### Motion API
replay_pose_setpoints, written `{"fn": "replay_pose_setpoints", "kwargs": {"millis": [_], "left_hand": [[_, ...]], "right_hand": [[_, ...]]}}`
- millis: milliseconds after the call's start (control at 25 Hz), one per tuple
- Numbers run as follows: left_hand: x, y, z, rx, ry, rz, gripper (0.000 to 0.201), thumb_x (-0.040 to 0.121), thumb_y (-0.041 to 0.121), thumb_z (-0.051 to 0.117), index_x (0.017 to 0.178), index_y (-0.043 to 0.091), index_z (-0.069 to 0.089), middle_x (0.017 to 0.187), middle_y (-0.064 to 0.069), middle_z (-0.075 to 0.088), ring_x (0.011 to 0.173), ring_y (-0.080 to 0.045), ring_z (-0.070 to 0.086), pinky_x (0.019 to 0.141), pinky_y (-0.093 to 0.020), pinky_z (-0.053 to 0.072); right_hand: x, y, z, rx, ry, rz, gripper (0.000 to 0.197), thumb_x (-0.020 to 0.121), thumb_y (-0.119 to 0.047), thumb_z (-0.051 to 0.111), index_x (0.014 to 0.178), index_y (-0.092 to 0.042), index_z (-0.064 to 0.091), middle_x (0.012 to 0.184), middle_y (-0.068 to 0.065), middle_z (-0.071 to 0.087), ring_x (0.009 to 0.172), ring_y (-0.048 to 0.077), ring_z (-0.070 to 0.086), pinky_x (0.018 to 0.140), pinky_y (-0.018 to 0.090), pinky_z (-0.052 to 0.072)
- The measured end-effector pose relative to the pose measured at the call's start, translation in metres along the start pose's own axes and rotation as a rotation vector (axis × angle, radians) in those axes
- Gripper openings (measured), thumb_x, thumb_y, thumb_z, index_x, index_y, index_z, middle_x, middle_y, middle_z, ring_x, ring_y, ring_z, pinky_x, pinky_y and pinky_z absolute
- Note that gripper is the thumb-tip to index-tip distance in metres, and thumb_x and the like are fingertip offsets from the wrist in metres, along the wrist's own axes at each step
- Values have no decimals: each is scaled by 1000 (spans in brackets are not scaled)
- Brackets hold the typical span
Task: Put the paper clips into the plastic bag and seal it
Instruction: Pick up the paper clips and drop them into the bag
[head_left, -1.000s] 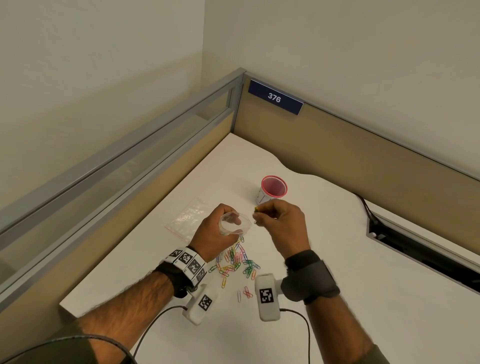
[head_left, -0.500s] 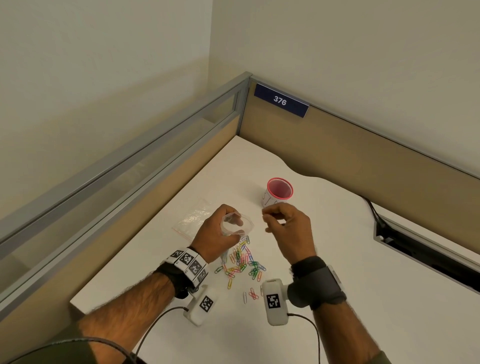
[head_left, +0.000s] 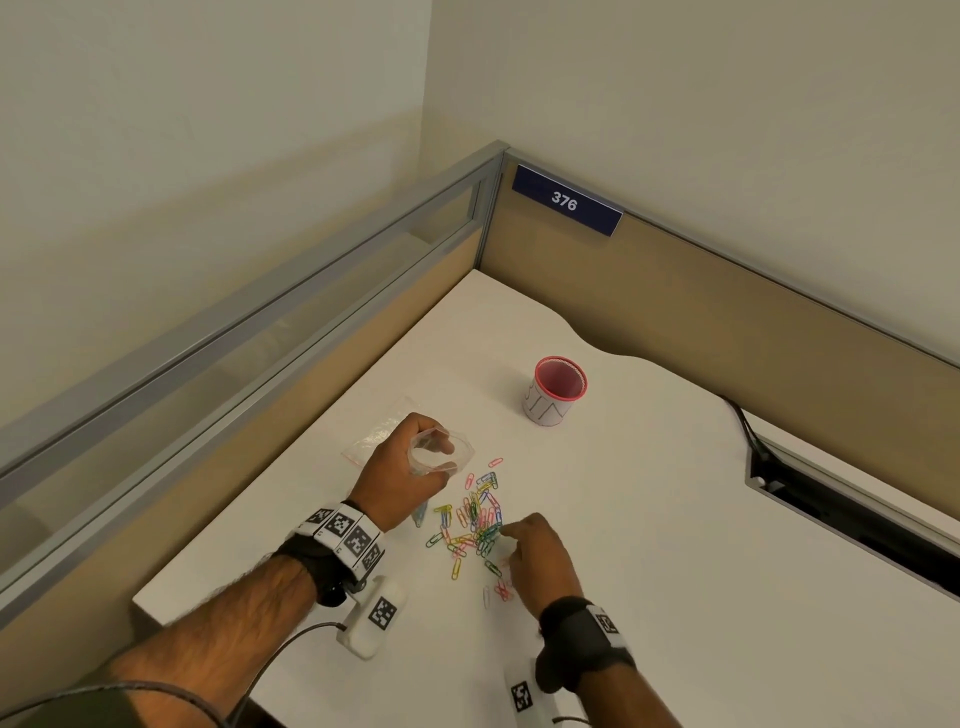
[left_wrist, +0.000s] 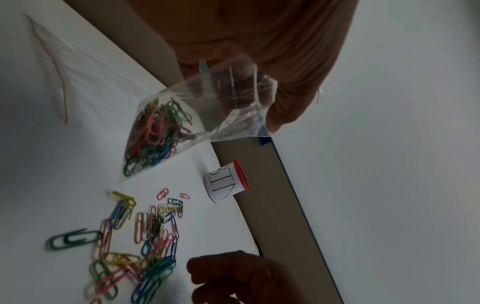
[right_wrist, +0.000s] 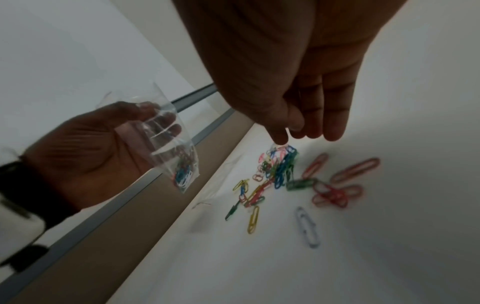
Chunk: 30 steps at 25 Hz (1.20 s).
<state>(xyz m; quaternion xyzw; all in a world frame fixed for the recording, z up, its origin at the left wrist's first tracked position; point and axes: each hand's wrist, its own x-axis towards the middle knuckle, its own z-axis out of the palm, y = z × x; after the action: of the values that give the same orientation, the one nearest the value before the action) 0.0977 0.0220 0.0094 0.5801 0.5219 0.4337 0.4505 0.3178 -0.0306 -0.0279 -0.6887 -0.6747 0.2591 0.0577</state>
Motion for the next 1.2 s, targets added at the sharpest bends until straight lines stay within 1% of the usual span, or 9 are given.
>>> {"fn": "replay_pose_setpoints", "kwargs": {"millis": [80, 280, 400, 560, 680, 800, 920, 1080, 1200], "left_hand": [[1, 2, -1, -7, 3, 2, 40, 79, 2, 77, 107, 21, 55, 101, 5, 70, 108, -6, 63, 96, -25, 46], [2, 2, -6, -7, 10, -5, 40, 79, 2, 76, 108, 21, 55, 102, 3, 70, 108, -5, 63, 96, -25, 46], [1, 2, -4, -11, 4, -5, 41, 79, 2, 76, 109, 19, 54, 103, 2, 70, 110, -8, 63, 98, -25, 46], [0, 5, -2, -12, 6, 7, 40, 79, 1, 76, 107, 20, 55, 102, 4, 70, 109, -4, 63, 96, -19, 43], [-1, 4, -4, -7, 12, 4, 39, 79, 2, 76, 107, 20, 55, 103, 4, 70, 109, -5, 63, 95, -18, 44], [-1, 4, -3, -2, 15, 3, 40, 79, 3, 77, 107, 20, 55, 102, 4, 70, 108, -3, 63, 95, -16, 43], [1, 4, -2, -3, 14, 3, 40, 79, 3, 77, 107, 20, 54, 102, 5, 70, 108, -2, 63, 93, -15, 43], [2, 2, -1, -9, 11, -3, 40, 79, 2, 77, 108, 20, 55, 102, 5, 69, 110, -6, 63, 97, -21, 45], [2, 1, 2, 4, -4, 4, 40, 79, 4, 77, 107, 21, 55, 101, 6, 69, 110, -6, 63, 101, -29, 48]], "right_hand": [[-8, 5, -5, -67, 1, -52, 30, 93, -11, 48, 115, -22, 66, 114, -1, 58, 106, 18, 56, 92, 23, 45], [-36, 10, 17, -165, -294, -217, 33, 92, -9, 43, 110, -24, 66, 117, 0, 61, 110, 19, 55, 98, 26, 44], [-16, 3, 15, -99, -159, -202, 38, 93, -6, 42, 119, -24, 63, 119, -1, 59, 111, 20, 53, 97, 26, 44], [16, 6, -6, -12, 35, -38, 35, 91, -6, 44, 116, -20, 65, 116, 3, 61, 109, 22, 58, 93, 27, 45], [30, 10, -8, -51, 42, 129, 35, 92, -7, 45, 125, -13, 57, 125, 9, 54, 118, 27, 51, 100, 33, 44], [29, -3, 7, -141, 7, 92, 24, 95, -14, 46, 115, -12, 59, 117, 10, 53, 110, 26, 52, 93, 34, 49], [23, -13, 8, -35, -35, 15, 24, 97, -23, 48, 115, -15, 61, 113, 8, 56, 103, 23, 56, 90, 30, 49], [19, -9, 2, 19, -47, 128, 56, 78, -48, 71, 121, -15, 55, 119, 5, 51, 109, 22, 51, 90, 31, 46], [18, -21, 13, -94, -102, 113, 74, 65, -65, 72, 120, -20, 52, 118, 3, 45, 110, 21, 44, 87, 34, 48]]}}
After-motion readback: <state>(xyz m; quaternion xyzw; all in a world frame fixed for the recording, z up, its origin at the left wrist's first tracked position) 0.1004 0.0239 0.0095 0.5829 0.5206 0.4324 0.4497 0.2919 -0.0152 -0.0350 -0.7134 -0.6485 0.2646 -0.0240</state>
